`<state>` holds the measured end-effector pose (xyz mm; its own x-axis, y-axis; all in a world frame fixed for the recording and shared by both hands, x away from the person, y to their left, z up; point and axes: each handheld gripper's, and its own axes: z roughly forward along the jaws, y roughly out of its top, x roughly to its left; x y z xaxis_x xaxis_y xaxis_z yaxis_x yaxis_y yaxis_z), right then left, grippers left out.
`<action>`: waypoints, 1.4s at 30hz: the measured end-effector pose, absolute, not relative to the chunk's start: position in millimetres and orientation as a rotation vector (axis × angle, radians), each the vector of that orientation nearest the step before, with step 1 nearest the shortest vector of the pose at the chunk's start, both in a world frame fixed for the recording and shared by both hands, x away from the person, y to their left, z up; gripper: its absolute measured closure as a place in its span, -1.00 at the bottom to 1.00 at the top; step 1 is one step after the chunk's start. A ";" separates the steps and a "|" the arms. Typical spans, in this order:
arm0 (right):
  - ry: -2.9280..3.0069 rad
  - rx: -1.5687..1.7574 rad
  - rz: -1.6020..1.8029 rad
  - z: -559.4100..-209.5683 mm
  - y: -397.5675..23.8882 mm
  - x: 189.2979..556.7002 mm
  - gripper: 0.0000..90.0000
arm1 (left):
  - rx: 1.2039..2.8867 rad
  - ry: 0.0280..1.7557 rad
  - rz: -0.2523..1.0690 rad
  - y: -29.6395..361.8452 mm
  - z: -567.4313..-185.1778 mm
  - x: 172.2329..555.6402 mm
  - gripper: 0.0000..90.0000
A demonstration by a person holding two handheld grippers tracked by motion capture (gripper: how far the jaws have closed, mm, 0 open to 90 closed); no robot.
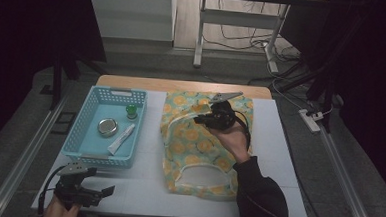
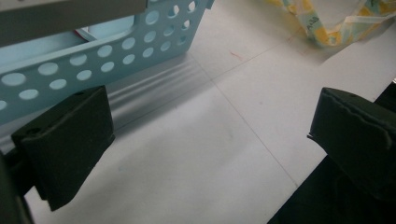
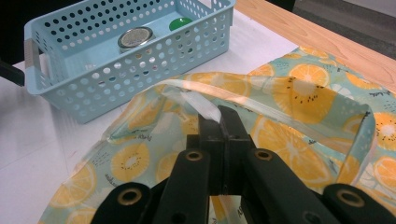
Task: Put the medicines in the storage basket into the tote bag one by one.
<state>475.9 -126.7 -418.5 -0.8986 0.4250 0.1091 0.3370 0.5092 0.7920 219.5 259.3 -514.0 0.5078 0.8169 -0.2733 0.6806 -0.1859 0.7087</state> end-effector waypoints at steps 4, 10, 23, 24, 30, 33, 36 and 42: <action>2.641 0.666 1.353 -418.0 -127.2 475.9 0.99 | 1.931 1.208 0.201 259.3 -509.2 218.9 -1.00; 2.642 0.670 1.354 -418.1 -127.8 476.3 0.99 | 1.928 1.181 0.195 260.6 -506.7 219.9 -1.00; 2.631 0.685 1.360 -417.3 -131.1 477.7 0.99 | 1.920 1.141 0.171 264.7 -492.7 222.2 -1.00; 2.630 0.685 1.361 -417.2 -131.5 477.8 0.99 | 1.920 1.142 0.161 264.7 -492.1 223.2 -1.00; 2.631 0.691 1.358 -417.6 -132.7 478.3 0.99 | 1.891 1.122 0.170 262.5 -484.8 226.8 -1.00; 2.632 0.690 1.356 -417.7 -132.6 478.3 0.99 | 1.896 1.123 0.172 263.9 -482.2 229.7 -1.00; 2.626 0.692 1.359 -417.1 -132.8 477.8 0.99 | 1.887 1.122 0.157 265.3 -480.9 233.2 -1.00; 2.613 0.703 1.371 -415.7 -134.2 477.6 0.99 | 1.894 1.127 0.159 266.1 -477.1 241.9 -1.00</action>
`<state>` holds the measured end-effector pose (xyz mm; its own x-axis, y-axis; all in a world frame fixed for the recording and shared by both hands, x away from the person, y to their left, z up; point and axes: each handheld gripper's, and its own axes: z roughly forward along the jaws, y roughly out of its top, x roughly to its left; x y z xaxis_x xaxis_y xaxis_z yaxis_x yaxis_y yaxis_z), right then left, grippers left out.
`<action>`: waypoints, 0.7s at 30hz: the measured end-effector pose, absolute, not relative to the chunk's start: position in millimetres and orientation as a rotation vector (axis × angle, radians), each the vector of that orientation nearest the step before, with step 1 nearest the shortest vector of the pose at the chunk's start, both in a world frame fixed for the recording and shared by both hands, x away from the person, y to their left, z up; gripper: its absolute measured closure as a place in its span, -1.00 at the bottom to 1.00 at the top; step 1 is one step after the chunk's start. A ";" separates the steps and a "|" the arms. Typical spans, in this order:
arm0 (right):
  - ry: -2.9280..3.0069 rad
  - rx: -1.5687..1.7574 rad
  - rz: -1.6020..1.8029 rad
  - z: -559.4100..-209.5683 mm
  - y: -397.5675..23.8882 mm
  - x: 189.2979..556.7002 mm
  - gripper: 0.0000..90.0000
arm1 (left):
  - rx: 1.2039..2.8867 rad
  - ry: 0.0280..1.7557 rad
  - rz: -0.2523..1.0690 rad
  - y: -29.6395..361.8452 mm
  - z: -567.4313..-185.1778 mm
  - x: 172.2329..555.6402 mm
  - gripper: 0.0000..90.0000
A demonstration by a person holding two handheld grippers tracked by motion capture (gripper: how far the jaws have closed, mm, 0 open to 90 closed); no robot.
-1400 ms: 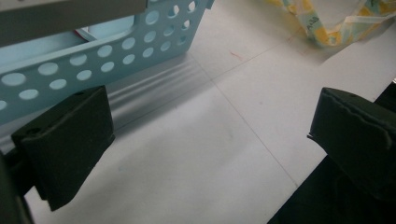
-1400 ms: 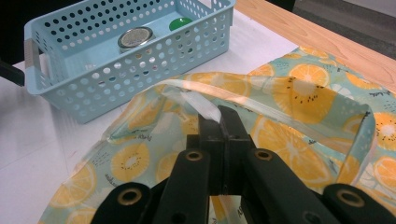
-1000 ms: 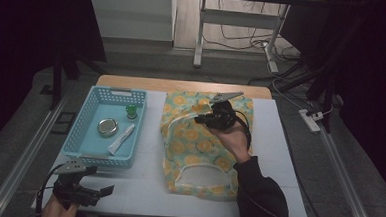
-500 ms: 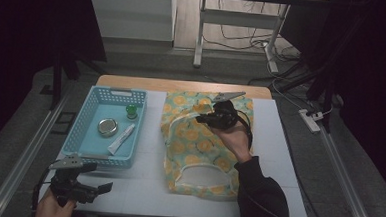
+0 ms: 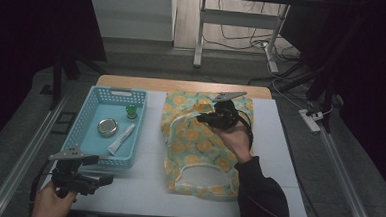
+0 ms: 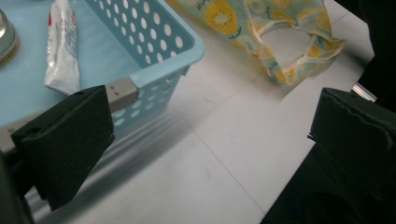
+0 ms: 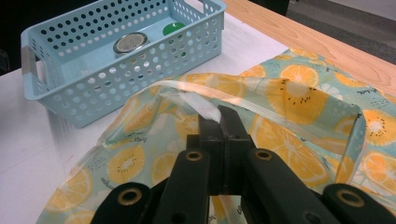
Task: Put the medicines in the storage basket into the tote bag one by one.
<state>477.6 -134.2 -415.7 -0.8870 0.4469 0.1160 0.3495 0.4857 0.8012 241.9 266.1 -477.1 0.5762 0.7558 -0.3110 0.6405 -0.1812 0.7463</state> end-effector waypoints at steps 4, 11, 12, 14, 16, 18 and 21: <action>2.616 0.708 1.371 -416.3 -134.7 477.8 0.99 | 1.901 1.136 0.174 266.9 -475.7 246.8 -1.00; 2.616 0.709 1.365 -416.8 -134.8 477.9 0.99 | 1.901 1.161 0.202 269.6 -474.2 257.1 -1.00; 2.616 0.710 1.364 -416.9 -135.0 478.0 0.99 | 1.904 1.164 0.209 269.8 -474.0 259.0 -1.00; 2.618 0.713 1.361 -417.2 -135.3 478.3 0.99 | 1.907 1.172 0.214 271.1 -473.4 263.3 -1.00; 2.620 0.710 1.354 -417.2 -135.3 478.3 0.99 | 1.901 1.177 0.212 272.9 -472.8 267.4 -1.00; 2.619 0.712 1.356 -417.0 -135.3 478.4 0.99 | 1.895 1.188 0.214 274.2 -472.4 271.4 -1.00; 2.619 0.711 1.359 -417.3 -134.9 478.8 0.99 | 1.887 1.192 0.222 274.9 -471.3 278.0 -1.00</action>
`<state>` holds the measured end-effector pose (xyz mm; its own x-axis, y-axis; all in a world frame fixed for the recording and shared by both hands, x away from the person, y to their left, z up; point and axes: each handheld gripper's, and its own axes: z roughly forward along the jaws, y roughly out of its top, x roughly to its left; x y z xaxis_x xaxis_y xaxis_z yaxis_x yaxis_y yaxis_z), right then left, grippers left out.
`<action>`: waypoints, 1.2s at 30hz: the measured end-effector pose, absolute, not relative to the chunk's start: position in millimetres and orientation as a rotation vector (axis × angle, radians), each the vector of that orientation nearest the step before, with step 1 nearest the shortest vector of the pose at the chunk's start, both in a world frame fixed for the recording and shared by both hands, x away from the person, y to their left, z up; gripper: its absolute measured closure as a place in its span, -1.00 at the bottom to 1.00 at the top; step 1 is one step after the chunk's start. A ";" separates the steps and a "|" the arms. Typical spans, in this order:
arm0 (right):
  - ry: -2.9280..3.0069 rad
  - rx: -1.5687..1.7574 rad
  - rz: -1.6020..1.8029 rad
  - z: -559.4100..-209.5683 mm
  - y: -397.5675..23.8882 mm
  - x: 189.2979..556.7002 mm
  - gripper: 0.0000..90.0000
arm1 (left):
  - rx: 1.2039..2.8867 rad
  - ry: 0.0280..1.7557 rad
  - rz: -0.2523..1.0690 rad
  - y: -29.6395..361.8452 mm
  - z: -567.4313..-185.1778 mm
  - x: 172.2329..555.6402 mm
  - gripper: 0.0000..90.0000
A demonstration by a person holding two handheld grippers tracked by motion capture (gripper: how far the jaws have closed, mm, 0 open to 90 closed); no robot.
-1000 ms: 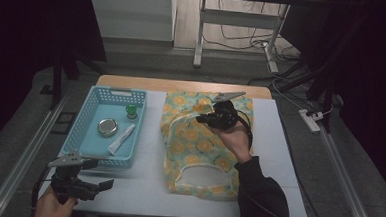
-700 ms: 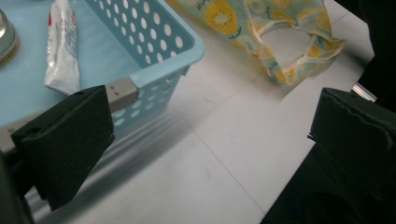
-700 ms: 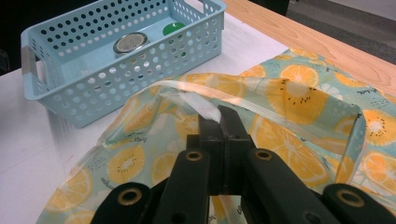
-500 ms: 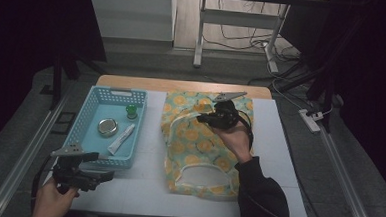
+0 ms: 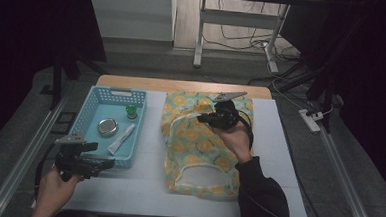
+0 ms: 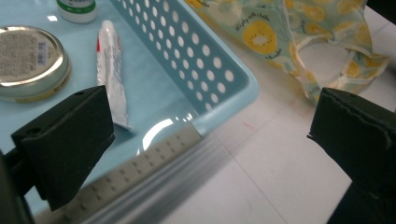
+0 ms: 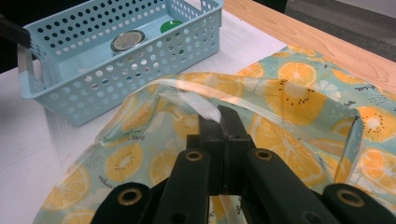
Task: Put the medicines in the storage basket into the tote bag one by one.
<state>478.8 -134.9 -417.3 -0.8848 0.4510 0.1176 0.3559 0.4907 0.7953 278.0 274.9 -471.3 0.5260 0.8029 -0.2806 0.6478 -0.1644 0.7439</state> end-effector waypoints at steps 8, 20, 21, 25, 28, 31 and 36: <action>2.616 0.698 1.349 -417.0 -134.5 478.3 0.99 | 1.931 1.188 0.244 268.7 -468.4 297.1 -1.00; 2.611 0.692 1.346 -415.8 -135.0 477.1 0.99 | 1.907 1.277 0.251 277.5 -470.4 325.1 -1.00; 2.609 0.689 1.347 -415.6 -134.9 477.0 0.99 | 1.909 1.281 0.254 278.5 -470.4 327.5 -1.00; 2.605 0.690 1.351 -416.1 -136.2 478.1 0.99 | 1.923 1.300 0.277 282.7 -468.6 336.7 -1.00; 2.605 0.695 1.350 -416.4 -137.0 478.6 0.99 | 1.928 1.316 0.295 285.6 -466.4 342.2 -1.00; 2.604 0.695 1.354 -416.0 -136.9 478.2 0.99 | 1.942 1.325 0.306 288.1 -464.8 348.1 -1.00; 2.605 0.687 1.352 -416.2 -135.4 477.1 0.99 | 1.954 1.349 0.321 293.0 -464.9 360.5 -1.00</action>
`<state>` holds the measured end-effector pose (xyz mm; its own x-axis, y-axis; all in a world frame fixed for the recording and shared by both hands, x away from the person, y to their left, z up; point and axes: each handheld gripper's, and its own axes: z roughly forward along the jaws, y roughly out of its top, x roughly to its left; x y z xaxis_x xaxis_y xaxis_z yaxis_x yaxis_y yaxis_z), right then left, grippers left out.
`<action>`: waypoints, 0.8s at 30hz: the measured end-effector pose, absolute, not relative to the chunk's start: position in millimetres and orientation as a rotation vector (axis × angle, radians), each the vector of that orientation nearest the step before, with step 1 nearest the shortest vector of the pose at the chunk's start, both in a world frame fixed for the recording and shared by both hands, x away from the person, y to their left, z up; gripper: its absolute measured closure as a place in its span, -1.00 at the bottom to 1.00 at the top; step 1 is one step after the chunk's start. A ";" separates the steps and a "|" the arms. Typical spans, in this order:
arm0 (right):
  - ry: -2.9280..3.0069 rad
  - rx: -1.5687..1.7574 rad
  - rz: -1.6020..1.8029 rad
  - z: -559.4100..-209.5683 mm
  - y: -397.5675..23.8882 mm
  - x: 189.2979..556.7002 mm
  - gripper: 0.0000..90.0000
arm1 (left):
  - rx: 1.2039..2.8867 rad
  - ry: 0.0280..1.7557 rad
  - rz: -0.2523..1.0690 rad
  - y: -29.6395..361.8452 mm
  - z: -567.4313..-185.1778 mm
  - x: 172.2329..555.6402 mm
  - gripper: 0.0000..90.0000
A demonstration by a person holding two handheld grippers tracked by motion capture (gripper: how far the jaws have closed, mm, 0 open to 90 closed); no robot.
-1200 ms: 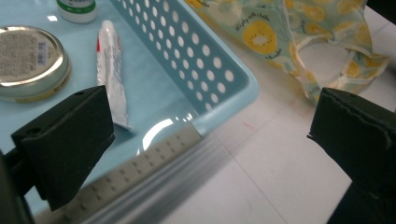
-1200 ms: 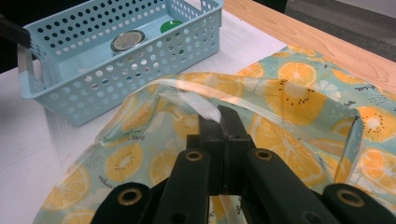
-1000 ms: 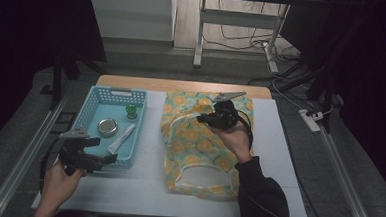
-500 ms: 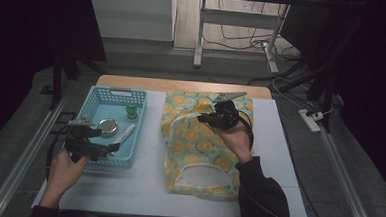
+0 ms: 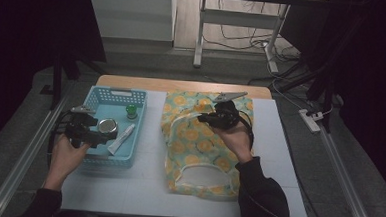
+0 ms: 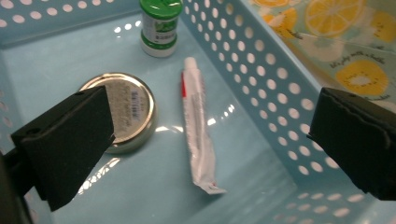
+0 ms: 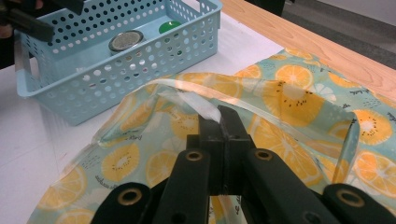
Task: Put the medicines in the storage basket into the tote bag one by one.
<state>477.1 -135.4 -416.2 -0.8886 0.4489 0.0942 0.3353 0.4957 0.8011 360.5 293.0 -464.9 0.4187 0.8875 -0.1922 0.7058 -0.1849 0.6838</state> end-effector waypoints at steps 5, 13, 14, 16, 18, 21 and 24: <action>2.605 0.686 1.352 -416.3 -135.9 477.5 0.99 | 1.956 1.376 0.324 296.5 -467.9 371.5 -1.00; 2.606 0.682 1.352 -416.0 -135.1 476.6 0.99 | 2.001 1.420 0.316 296.7 -472.3 392.8 -1.00; 2.606 0.679 1.352 -415.9 -134.9 476.4 0.99 | 2.006 1.424 0.316 296.9 -473.1 395.5 -1.00; 2.605 0.674 1.353 -415.6 -134.6 476.2 0.99 | 2.021 1.432 0.308 298.0 -475.3 400.5 -1.00; 2.603 0.678 1.356 -415.1 -135.1 476.2 0.99 | 2.012 1.441 0.309 300.3 -477.3 404.2 -1.00; 2.599 0.676 1.359 -414.2 -136.0 475.9 0.99 | 1.997 1.440 0.283 303.5 -480.6 408.9 -1.00; 2.596 0.668 1.363 -413.0 -136.0 475.2 0.99 | 2.011 1.433 0.256 303.7 -484.4 415.1 -1.00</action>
